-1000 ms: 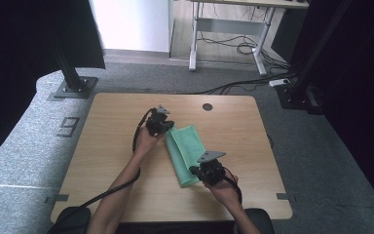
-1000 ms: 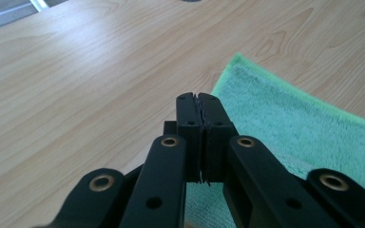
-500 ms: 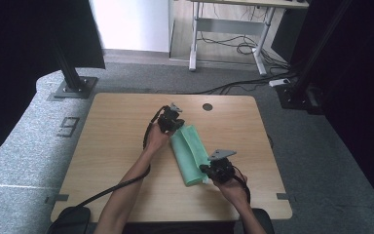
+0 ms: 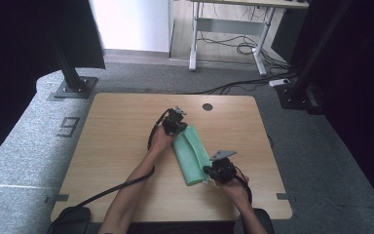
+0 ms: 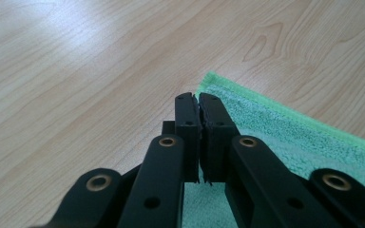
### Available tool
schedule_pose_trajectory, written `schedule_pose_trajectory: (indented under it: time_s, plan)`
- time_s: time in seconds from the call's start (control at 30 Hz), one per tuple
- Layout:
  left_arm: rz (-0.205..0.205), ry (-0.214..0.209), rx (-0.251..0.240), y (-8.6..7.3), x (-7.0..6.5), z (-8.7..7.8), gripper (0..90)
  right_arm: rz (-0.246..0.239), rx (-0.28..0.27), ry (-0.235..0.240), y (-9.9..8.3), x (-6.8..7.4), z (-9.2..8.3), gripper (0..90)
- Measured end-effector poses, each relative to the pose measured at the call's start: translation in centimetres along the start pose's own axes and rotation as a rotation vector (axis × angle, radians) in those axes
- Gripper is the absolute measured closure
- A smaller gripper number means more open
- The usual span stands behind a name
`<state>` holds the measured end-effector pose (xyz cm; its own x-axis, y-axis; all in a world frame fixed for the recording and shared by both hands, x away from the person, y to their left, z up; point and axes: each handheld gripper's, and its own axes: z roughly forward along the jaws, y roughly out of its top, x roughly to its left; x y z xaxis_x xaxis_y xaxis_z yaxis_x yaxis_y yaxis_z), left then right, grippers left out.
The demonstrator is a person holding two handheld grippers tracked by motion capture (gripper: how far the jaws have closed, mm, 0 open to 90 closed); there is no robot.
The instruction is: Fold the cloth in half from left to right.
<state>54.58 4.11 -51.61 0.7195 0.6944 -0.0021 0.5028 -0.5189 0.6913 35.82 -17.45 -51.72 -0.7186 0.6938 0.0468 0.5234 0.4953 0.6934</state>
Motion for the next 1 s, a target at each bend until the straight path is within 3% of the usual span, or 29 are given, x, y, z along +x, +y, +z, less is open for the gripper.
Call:
schedule_pose_trajectory:
  time_s: [0.1,0.17,0.27,0.37,0.57,0.77,0.87,1.0]
  plan:
    - [-0.021,-0.006,-0.010,0.0,0.1,0.1,73.9,0.004,0.000,-0.004,-0.1,-0.1,0.0,87.4]
    - [-0.039,-0.001,-0.029,0.2,0.2,-0.1,59.8,0.003,-0.006,-0.011,-0.1,-0.3,0.0,87.1]
    - [-0.081,-0.031,-0.088,0.4,0.4,-0.8,44.0,0.009,-0.010,-0.022,-0.1,-0.5,-0.3,86.0]
    - [-0.069,-0.020,-0.113,0.8,0.3,-1.5,33.3,0.021,-0.015,-0.034,-0.3,-0.9,-0.6,82.7]
    - [-0.023,-0.027,-0.098,0.7,-0.4,-2.3,27.2,0.032,-0.019,-0.091,-0.4,-1.7,-1.3,68.5]
    - [0.029,-0.022,-0.063,-1.2,-1.7,-2.7,21.5,0.023,-0.063,-0.132,0.0,-2.9,-1.5,48.2]
    - [0.046,-0.007,-0.042,-2.5,-2.1,-2.9,20.6,0.013,-0.034,-0.131,-0.4,-3.1,-0.5,46.3]
    - [0.038,0.010,-0.032,-3.5,-1.6,-3.1,20.3,0.015,0.018,-0.134,-1.3,-3.7,0.3,42.8]
